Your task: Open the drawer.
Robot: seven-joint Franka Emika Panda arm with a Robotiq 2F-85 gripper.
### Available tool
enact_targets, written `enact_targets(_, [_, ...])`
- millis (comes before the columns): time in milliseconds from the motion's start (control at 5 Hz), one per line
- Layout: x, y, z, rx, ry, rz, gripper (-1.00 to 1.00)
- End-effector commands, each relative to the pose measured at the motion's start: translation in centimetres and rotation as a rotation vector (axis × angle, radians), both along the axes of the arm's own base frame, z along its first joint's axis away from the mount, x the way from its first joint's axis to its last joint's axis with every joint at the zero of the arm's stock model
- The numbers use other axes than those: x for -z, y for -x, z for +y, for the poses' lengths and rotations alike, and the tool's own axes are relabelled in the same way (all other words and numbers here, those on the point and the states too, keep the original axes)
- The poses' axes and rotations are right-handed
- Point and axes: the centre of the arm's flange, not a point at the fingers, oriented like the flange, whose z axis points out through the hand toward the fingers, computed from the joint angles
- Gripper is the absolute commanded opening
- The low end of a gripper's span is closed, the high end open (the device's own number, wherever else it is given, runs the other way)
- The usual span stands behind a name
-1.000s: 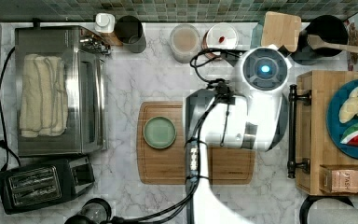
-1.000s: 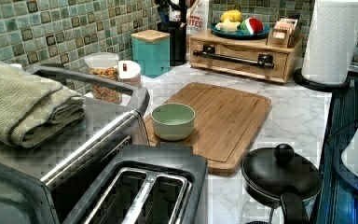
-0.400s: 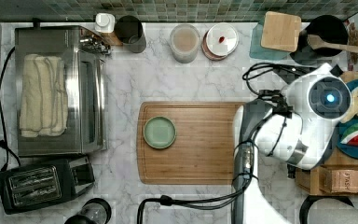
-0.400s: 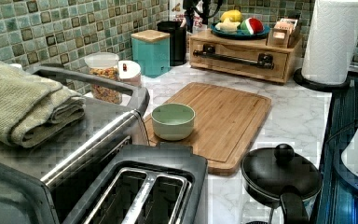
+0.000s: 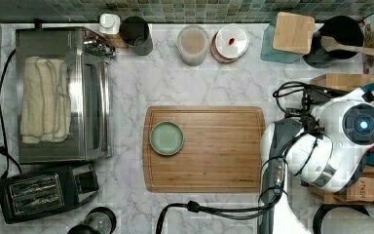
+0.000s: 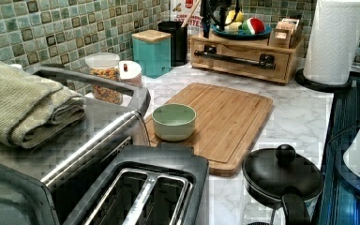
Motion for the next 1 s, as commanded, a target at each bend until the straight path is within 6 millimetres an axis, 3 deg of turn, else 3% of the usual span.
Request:
enact_targets(200, [2.5, 2.5, -0.2, -0.129, -0.019, -0.009, 1.0])
enact_targets(600, [4.0, 2.9, 1.0, -0.106, -0.018, -0.024, 1.0])
enact_targets(1000, [6.3, 3.3, 0.6, -0.089, 0.009, -0.035, 1.0])
